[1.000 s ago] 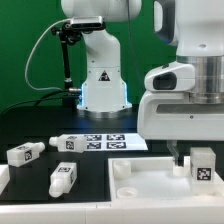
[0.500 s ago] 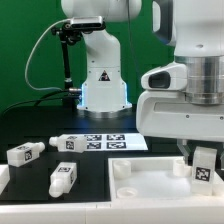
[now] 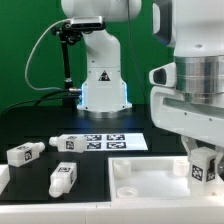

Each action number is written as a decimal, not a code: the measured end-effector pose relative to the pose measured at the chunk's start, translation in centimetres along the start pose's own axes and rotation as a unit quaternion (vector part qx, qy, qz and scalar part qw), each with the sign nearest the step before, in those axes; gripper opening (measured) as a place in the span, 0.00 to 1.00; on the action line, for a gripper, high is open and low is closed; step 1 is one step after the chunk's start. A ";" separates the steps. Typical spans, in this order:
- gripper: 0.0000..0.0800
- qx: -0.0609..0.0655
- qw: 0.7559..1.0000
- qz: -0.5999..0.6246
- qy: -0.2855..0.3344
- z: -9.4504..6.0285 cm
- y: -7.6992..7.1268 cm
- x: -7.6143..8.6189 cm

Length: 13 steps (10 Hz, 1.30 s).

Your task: Assemble one leg

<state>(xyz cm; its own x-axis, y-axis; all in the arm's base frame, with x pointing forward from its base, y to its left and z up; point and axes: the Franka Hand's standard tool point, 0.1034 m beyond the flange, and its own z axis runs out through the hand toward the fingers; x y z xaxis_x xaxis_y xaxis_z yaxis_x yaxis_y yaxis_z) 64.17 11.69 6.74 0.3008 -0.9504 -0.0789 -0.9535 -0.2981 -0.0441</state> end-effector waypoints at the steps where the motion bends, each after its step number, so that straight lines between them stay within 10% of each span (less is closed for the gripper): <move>1: 0.36 0.004 0.997 0.075 -0.012 0.0 -0.1 0.0; 11: 0.36 0.014 0.940 0.340 -0.033 -0.1 -0.1 0.7; 13: 0.59 0.013 0.940 0.339 -0.032 0.0 -0.1 0.7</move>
Offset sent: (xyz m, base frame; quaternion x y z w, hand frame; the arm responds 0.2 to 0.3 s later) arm 0.0163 -0.0015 0.0031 0.0508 -0.0626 0.2284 0.9702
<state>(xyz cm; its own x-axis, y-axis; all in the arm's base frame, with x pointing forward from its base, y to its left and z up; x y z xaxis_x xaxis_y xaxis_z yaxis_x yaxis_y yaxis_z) 64.42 11.09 6.70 -0.3744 -0.9137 -0.1581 -0.9261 0.3771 0.0137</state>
